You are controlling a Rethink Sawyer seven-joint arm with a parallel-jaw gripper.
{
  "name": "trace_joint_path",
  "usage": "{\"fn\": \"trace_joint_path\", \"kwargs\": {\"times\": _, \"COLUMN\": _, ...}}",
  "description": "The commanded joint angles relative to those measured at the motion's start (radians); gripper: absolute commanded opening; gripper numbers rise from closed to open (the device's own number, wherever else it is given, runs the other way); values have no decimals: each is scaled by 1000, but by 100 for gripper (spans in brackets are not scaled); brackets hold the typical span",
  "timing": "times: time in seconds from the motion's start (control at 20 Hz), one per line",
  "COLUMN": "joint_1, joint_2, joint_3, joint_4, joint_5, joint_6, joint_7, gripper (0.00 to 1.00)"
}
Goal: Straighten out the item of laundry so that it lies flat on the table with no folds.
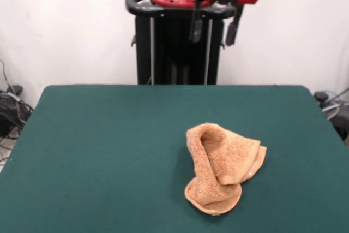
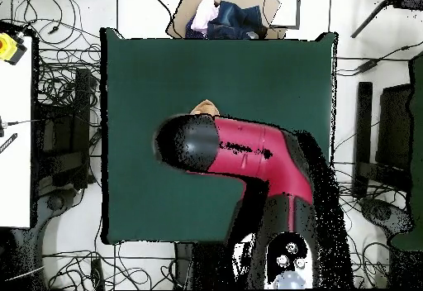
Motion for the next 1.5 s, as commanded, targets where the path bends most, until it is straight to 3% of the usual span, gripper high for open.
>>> {"fn": "trace_joint_path", "kwargs": {"times": 0.05, "joint_1": -27, "joint_2": 162, "joint_3": 40, "joint_4": -173, "joint_5": -58, "joint_6": 166, "joint_7": 80, "gripper": 100}}
{"fn": "trace_joint_path", "kwargs": {"times": 0.4, "joint_1": -14, "joint_2": 338, "joint_3": 42, "joint_4": -407, "joint_5": -79, "joint_6": 246, "joint_7": 118, "gripper": 100}}
{"fn": "trace_joint_path", "kwargs": {"times": 0.75, "joint_1": 8, "joint_2": 451, "joint_3": 26, "joint_4": -540, "joint_5": -103, "joint_6": 262, "joint_7": 132, "gripper": 100}}
{"fn": "trace_joint_path", "kwargs": {"times": 1.1, "joint_1": 9, "joint_2": 522, "joint_3": 17, "joint_4": -607, "joint_5": -113, "joint_6": 239, "joint_7": 128, "gripper": 100}}
{"fn": "trace_joint_path", "kwargs": {"times": 1.5, "joint_1": 3, "joint_2": 562, "joint_3": 16, "joint_4": -584, "joint_5": -111, "joint_6": 137, "joint_7": 139, "gripper": 100}}
